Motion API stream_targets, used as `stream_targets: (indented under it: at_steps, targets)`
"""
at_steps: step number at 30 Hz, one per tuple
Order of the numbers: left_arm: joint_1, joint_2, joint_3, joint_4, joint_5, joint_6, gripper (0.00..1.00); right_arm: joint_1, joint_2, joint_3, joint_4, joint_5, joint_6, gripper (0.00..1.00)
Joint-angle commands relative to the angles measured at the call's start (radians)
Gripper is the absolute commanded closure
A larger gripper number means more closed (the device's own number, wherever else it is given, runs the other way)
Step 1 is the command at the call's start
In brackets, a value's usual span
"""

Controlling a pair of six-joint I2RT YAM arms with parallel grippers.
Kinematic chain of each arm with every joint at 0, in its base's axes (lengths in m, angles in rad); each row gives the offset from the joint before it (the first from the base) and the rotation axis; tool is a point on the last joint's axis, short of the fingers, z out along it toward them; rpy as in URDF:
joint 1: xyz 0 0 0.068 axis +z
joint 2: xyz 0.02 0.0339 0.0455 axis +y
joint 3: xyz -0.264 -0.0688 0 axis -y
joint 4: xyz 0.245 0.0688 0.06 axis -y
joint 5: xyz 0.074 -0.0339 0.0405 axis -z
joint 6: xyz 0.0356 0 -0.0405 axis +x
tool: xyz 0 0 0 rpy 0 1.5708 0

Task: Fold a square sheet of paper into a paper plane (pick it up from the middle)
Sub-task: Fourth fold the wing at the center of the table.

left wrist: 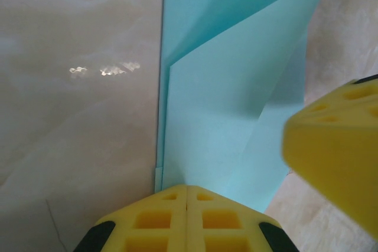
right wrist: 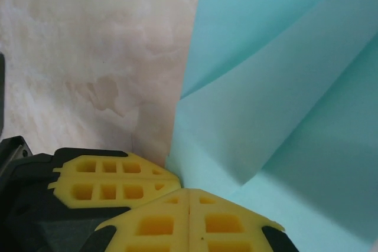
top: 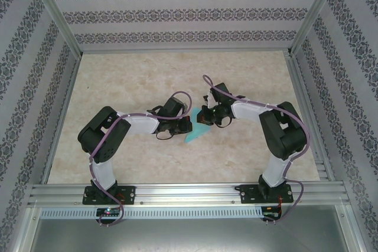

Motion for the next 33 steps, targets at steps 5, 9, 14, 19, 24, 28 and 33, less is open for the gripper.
stream_targets:
  at_steps: [5, 9, 14, 19, 24, 28, 33]
  targets:
    - [-0.006, 0.041, -0.016, -0.133, -0.067, -0.015, 1.0, 0.015, 0.082, 0.003, 0.047, -0.034, -0.03, 1.0]
    - [-0.006, 0.036, -0.013, -0.13, -0.062, -0.014, 1.0, 0.015, 0.111, 0.005, 0.045, -0.027, -0.035, 1.0]
    - [-0.006, 0.013, -0.008, -0.106, -0.038, -0.012, 1.0, 0.017, 0.134, 0.009, -0.006, 0.021, -0.05, 1.0]
    - [-0.005, -0.039, -0.007, 0.01, 0.033, -0.013, 0.95, 0.023, 0.145, 0.005, -0.039, 0.047, -0.062, 1.0]
    - [-0.006, -0.017, -0.012, 0.041, 0.06, -0.019, 0.94, 0.027, 0.148, -0.001, -0.025, 0.034, -0.051, 1.0]
    - [-0.006, 0.003, -0.026, 0.05, 0.064, -0.029, 0.95, 0.032, 0.154, 0.001, -0.02, 0.029, -0.045, 1.0]
    - [-0.007, 0.015, -0.019, -0.028, 0.02, -0.013, 0.97, 0.032, 0.153, 0.005, -0.016, 0.03, -0.048, 1.0]
